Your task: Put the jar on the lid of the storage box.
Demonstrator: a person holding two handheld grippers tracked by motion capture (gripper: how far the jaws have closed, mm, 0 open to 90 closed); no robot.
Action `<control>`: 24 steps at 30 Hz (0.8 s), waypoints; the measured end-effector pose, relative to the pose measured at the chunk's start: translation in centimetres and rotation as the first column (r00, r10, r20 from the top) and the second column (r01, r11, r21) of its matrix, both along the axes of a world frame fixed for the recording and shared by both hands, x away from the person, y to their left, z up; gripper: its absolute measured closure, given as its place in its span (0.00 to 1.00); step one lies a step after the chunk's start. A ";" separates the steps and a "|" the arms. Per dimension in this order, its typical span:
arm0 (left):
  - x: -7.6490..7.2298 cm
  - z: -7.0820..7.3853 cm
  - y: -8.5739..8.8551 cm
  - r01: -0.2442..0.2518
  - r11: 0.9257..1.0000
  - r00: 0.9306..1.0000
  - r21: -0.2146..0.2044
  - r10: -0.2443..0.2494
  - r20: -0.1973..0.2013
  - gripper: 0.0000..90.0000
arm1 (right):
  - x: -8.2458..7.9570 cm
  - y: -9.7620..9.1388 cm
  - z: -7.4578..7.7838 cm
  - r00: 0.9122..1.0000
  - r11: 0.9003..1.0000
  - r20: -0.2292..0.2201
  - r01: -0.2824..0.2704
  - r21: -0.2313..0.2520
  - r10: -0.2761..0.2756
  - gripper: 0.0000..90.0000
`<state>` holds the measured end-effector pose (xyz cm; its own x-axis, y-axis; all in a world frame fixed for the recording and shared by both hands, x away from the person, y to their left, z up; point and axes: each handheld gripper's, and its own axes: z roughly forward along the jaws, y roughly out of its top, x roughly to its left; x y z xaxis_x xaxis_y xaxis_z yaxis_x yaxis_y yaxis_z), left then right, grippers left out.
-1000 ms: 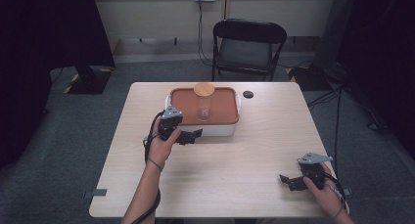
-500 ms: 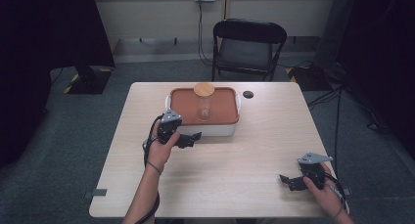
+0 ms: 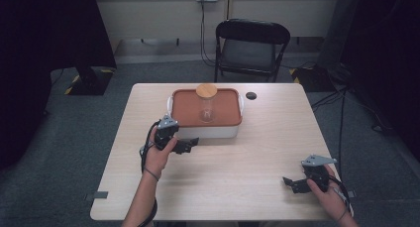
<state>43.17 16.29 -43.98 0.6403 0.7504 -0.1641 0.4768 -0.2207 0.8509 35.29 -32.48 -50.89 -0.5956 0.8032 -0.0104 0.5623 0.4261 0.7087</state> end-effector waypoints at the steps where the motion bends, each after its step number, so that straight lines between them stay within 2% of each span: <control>1: -0.1 0.0 0.1 0.000 1.000 1.000 0.001 0.000 0.000 0.01 | 0.0 0.0 0.0 1.000 1.000 0.000 0.000 0.000 0.000 0.00; 24: -1.3 -1.9 1.5 -0.019 1.000 1.000 0.000 0.019 -0.017 0.01 | 0.0 0.0 0.0 1.000 1.000 0.000 0.000 0.000 0.000 0.00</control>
